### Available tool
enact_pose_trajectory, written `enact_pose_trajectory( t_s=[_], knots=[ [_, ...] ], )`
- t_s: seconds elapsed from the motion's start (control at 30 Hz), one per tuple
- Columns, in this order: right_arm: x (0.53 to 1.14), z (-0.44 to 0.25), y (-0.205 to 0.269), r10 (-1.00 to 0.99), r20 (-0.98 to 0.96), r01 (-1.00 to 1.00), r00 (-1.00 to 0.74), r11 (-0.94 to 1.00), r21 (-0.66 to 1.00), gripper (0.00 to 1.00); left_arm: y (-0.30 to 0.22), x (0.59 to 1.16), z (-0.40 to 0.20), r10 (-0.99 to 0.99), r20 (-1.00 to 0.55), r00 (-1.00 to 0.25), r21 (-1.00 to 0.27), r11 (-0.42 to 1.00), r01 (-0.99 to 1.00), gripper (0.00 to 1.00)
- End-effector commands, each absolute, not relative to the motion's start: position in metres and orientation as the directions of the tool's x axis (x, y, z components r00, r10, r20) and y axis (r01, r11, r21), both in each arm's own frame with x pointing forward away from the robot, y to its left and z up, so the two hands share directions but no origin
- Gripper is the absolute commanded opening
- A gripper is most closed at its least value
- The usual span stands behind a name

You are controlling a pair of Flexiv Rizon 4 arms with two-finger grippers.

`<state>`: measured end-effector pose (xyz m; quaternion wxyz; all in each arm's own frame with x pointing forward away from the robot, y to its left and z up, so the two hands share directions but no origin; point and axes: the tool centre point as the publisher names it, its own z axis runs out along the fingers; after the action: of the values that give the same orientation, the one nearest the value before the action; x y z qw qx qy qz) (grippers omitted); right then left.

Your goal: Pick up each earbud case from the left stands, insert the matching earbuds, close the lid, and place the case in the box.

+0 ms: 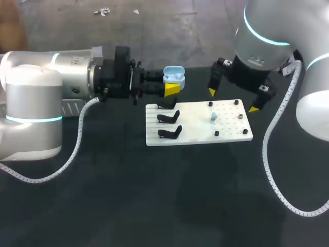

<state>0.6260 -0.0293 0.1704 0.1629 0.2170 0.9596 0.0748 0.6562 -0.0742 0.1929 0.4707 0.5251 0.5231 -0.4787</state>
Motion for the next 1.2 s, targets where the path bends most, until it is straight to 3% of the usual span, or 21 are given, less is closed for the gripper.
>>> enact_pose_trajectory(
  t_s=[0.03, 1.2],
  knots=[
    [0.635, 0.160, -0.025, 0.439, -0.272, 0.389, -0.856, 0.895, 0.219, 1.00, -0.074, 0.656, 0.192, 0.094, -0.996, -0.001, -0.002, -0.007, 1.000, 0.00],
    [0.692, 0.050, -0.014, 0.295, -0.299, 0.242, -0.908, 0.949, 0.202, 1.00, -0.074, 0.656, 0.192, 0.094, -0.996, -0.001, -0.002, -0.007, 1.000, 0.00]
  ],
)
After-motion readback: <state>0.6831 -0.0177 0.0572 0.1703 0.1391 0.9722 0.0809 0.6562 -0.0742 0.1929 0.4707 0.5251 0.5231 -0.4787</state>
